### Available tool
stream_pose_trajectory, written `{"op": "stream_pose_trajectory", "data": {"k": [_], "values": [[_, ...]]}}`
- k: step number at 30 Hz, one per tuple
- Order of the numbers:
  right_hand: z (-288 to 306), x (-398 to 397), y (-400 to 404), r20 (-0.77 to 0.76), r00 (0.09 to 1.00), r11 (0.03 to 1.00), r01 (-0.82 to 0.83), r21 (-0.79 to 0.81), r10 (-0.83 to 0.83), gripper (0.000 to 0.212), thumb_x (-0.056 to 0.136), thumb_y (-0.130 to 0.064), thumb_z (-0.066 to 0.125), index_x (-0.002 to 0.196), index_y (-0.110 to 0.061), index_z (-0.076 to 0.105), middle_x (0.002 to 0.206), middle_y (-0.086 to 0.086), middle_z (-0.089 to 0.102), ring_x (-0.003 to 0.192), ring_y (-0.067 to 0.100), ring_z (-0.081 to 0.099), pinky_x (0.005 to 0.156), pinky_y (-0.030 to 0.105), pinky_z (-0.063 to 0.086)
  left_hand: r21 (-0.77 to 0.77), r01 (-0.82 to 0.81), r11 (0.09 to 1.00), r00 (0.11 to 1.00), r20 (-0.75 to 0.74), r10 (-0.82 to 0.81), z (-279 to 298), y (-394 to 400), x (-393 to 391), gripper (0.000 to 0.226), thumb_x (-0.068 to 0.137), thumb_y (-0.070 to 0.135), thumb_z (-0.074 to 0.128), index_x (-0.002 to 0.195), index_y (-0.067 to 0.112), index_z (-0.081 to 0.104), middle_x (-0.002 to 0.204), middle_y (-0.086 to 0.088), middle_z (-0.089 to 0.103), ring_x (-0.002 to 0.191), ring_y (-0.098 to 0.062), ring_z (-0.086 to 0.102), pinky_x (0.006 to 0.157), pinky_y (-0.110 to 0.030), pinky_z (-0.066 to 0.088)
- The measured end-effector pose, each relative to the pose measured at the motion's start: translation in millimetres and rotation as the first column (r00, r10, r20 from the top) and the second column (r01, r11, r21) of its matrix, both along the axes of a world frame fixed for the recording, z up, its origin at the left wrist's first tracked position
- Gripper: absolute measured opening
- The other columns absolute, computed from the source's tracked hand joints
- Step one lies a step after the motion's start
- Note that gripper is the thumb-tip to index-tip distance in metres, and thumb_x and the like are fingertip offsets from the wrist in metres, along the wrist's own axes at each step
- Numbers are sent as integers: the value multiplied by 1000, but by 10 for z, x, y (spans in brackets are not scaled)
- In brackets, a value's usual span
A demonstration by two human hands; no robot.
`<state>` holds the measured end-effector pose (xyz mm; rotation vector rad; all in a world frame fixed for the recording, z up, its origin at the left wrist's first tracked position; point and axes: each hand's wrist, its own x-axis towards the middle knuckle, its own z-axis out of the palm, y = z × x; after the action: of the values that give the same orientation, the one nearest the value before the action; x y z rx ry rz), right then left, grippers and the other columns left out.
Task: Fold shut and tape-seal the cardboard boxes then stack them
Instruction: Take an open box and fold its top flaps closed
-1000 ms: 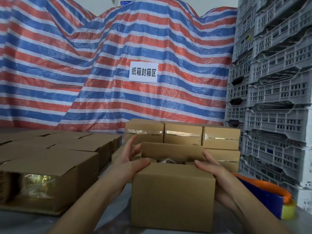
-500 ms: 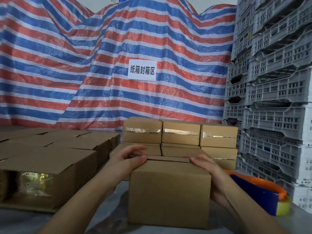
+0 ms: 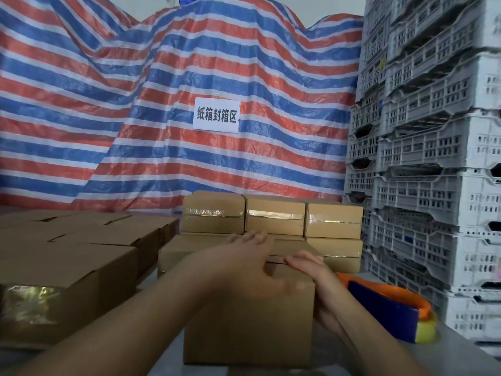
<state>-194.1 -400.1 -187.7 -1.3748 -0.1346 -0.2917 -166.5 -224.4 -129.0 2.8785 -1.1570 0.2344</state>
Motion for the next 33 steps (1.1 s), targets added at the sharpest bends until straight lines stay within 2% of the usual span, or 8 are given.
{"op": "stream_pose_trajectory", "data": {"k": [5, 12, 15, 17, 19, 22, 28, 33], "values": [[-15, -7, -11, -13, 1000, 1000, -15, -10, 15, 28, 71, -25, 74, 92, -7, 69, 87, 13, 72, 84, 28, 66, 71, 39, 53, -23, -10, 1000, 1000, -22, 9, -164, 18, 5, 93, 79, 84, 40, 153, 31, 22, 158, 2, 30, 137, -20, 38, 107, -39, 33], [102, 88, -189, 13, 950, 899, 299, -320, -311, 24, 95, -38, 62, 90, -20, 78, 99, 2, 74, 100, 23, 67, 84, 38, 53, 5, -40, 999, 999, 8, 40, -182, 21, -14, 92, 81, 84, 35, 155, 32, 16, 161, 5, 24, 141, -19, 33, 110, -41, 30], [223, 110, -528, 321, 753, 504, 635, -586, -575, 33, 97, -32, 54, 70, -15, 64, 67, -1, 64, 70, 20, 61, 57, 28, 40, 13, -48, 999, 999, 13, 47, -194, 30, -20, 94, 81, 85, 33, 156, 32, 11, 163, 7, 16, 145, -19, 26, 113, -42, 25], [240, 90, -793, 434, 652, 73, 600, -796, -622, 34, 96, -40, 50, 74, -14, 55, 71, 1, 59, 64, 19, 56, 53, 28, 38, 14, -45, 999, 999, 19, 45, -189, 27, -20, 94, 82, 85, 32, 156, 32, 11, 164, 7, 15, 146, -18, 25, 114, -42, 23], [183, 61, -1006, 415, 631, -137, 442, -887, -655, 36, 96, -48, 46, 92, -13, 54, 89, 6, 61, 76, 23, 58, 59, 31, 43, 10, -41, 999, 999, 22, 41, -192, 28, -18, 93, 82, 84, 32, 156, 31, 11, 163, 7, 16, 146, -18, 26, 114, -42, 23], [45, -13, -1158, 348, 627, -199, 298, -934, -697, 59, 95, -62, 41, 113, -8, 55, 108, 9, 65, 91, 25, 64, 66, 32, 49, 0, -30, 1000, 999, 29, 30, -205, 32, -21, 93, 82, 84, 33, 156, 31, 13, 163, 6, 19, 145, -17, 26, 115, -43, 22], [-167, -47, -1224, 276, 595, -226, 158, -961, -755, 61, 83, -83, 35, 74, -25, 48, 74, -6, 57, 68, 13, 58, 62, 29, 50, -16, -34, 999, 999, 32, 35, -214, 24, -11, 93, 81, 85, 34, 155, 31, 16, 160, 7, 25, 143, -16, 30, 113, -40, 24], [-288, 9, -1281, 233, 576, -210, 108, -972, -783, 63, 79, -85, 41, 87, -24, 58, 83, -5, 62, 75, 14, 61, 63, 28, 49, -25, -26, 999, 1000, 7, 26, -213, 27, -32, 89, 82, 83, 36, 152, 29, 24, 156, 4, 33, 138, -18, 36, 112, -40, 25]]}}
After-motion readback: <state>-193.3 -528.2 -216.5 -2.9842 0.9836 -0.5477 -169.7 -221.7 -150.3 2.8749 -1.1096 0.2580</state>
